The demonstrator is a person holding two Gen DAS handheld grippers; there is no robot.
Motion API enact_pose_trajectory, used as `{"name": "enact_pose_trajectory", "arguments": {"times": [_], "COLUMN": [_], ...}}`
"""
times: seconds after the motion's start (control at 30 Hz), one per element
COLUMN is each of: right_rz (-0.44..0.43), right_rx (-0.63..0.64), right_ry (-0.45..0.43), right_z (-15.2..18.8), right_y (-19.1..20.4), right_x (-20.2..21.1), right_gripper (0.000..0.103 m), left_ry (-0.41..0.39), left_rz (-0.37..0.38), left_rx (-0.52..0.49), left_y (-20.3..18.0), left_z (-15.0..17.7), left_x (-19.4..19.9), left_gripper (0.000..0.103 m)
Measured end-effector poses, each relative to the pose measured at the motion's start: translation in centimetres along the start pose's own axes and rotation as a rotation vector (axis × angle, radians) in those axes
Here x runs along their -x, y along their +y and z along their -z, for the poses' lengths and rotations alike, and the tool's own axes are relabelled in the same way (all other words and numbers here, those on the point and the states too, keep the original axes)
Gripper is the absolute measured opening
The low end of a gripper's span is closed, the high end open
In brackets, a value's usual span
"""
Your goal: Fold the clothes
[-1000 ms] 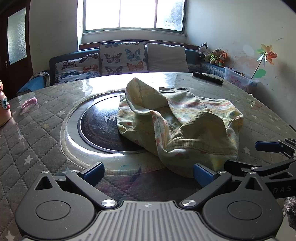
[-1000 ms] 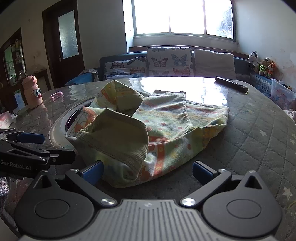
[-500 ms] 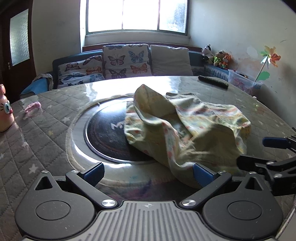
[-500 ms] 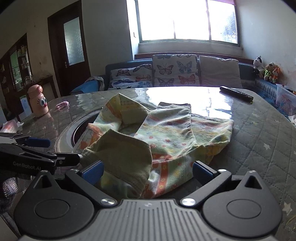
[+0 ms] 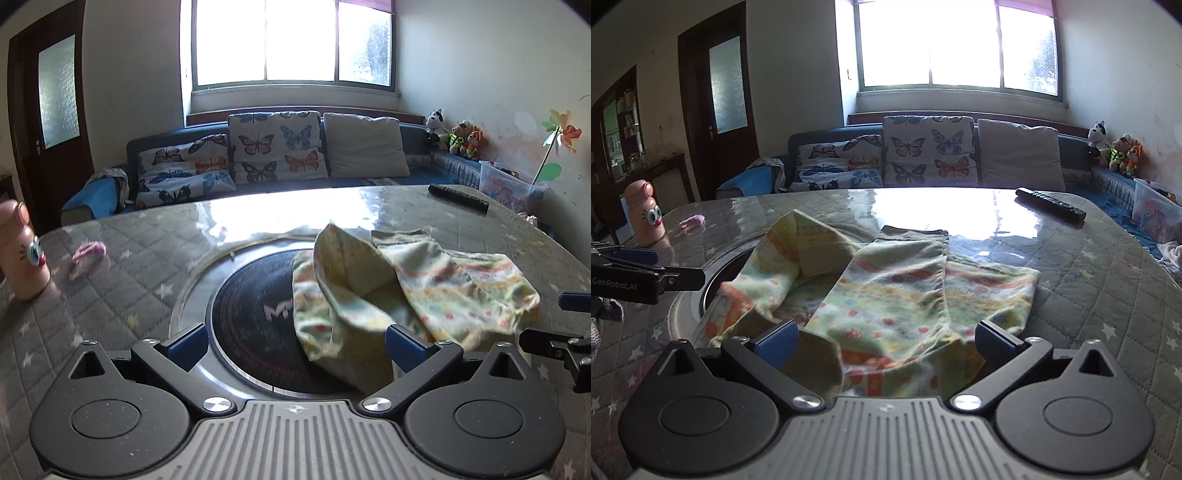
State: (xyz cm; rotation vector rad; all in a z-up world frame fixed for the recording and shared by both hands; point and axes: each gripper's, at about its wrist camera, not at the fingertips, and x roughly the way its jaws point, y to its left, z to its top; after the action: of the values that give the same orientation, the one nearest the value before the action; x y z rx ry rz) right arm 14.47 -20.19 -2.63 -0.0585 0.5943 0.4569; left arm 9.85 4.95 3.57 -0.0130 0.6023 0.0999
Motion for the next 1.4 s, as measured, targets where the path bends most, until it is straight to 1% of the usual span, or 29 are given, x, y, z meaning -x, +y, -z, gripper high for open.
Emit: {"name": "enact_pose_trajectory", "arguments": {"times": [0.1, 0.13, 0.3, 0.5, 0.83, 0.97, 1.0, 1.03, 1.07, 1.13, 1.17, 1.2, 1.23, 1.27, 1.33, 1.37, 1.4], "right_rz": [0.003, 0.004, -0.003, -0.017, -0.047, -0.063, -0.068, -0.072, -0.077, -0.091, -0.100, -0.108, -0.117, -0.128, -0.146, -0.151, -0.155], "right_rx": [-0.017, -0.022, -0.042, -0.049, -0.033, -0.040, -0.043, -0.046, -0.050, -0.038, -0.031, -0.023, -0.015, -0.006, 0.008, 0.015, 0.022], "right_ry": [0.002, 0.002, 0.033, 0.060, 0.100, 0.122, 0.128, 0.133, 0.138, 0.146, 0.152, 0.158, 0.163, 0.170, 0.182, 0.189, 0.197], "right_z": [-0.9, -1.2, -2.2, -3.0, -4.9, -5.3, -5.4, -5.4, -5.4, -5.5, -5.4, -5.4, -5.4, -5.3, -5.2, -5.1, -5.0], "right_y": [-0.7, -1.0, -2.0, -2.6, -2.7, -2.9, -2.8, -2.8, -2.7, -2.1, -1.7, -1.3, -1.0, -0.6, 0.1, 0.5, 0.8], "right_x": [-1.0, -1.3, -3.5, -6.0, -10.3, -11.7, -12.0, -12.2, -12.5, -13.0, -13.3, -13.6, -13.8, -14.0, -14.4, -14.6, -14.8], "right_gripper": [0.101, 0.099, 0.097, 0.093, 0.089, 0.088, 0.088, 0.088, 0.088, 0.088, 0.087, 0.087, 0.085, 0.083, 0.081, 0.080, 0.079], "left_ry": [-0.001, 0.000, 0.019, 0.040, 0.041, 0.073, 0.081, 0.086, 0.092, 0.104, 0.110, 0.116, 0.121, 0.125, 0.131, 0.133, 0.132], "left_rz": [0.003, 0.005, 0.012, 0.020, 0.053, 0.065, 0.076, 0.091, 0.106, 0.147, 0.169, 0.181, 0.190, 0.201, 0.220, 0.229, 0.234], "left_rx": [-0.017, -0.024, -0.052, -0.069, -0.131, -0.111, -0.099, -0.086, -0.073, -0.052, -0.046, -0.043, -0.045, -0.048, -0.055, -0.059, -0.064], "left_y": [-0.3, -0.5, -0.9, -0.8, -1.7, -1.2, -1.0, -0.8, -0.6, -0.3, -0.3, -0.3, -0.4, -0.5, -0.7, -0.8, -0.8], "left_z": [-0.8, -1.0, -2.1, -3.3, -4.9, -5.6, -5.8, -5.9, -6.0, -6.1, -6.1, -6.1, -6.0, -5.8, -5.5, -5.4, -5.3], "left_x": [-1.1, -1.5, -3.9, -6.8, -10.3, -12.4, -12.8, -13.2, -13.5, -14.1, -14.4, -14.6, -14.7, -14.8, -14.9, -14.9, -14.8], "left_gripper": [0.103, 0.103, 0.103, 0.103, 0.102, 0.099, 0.096, 0.091, 0.089, 0.081, 0.079, 0.072, 0.063, 0.058, 0.037, 0.032, 0.024]}}
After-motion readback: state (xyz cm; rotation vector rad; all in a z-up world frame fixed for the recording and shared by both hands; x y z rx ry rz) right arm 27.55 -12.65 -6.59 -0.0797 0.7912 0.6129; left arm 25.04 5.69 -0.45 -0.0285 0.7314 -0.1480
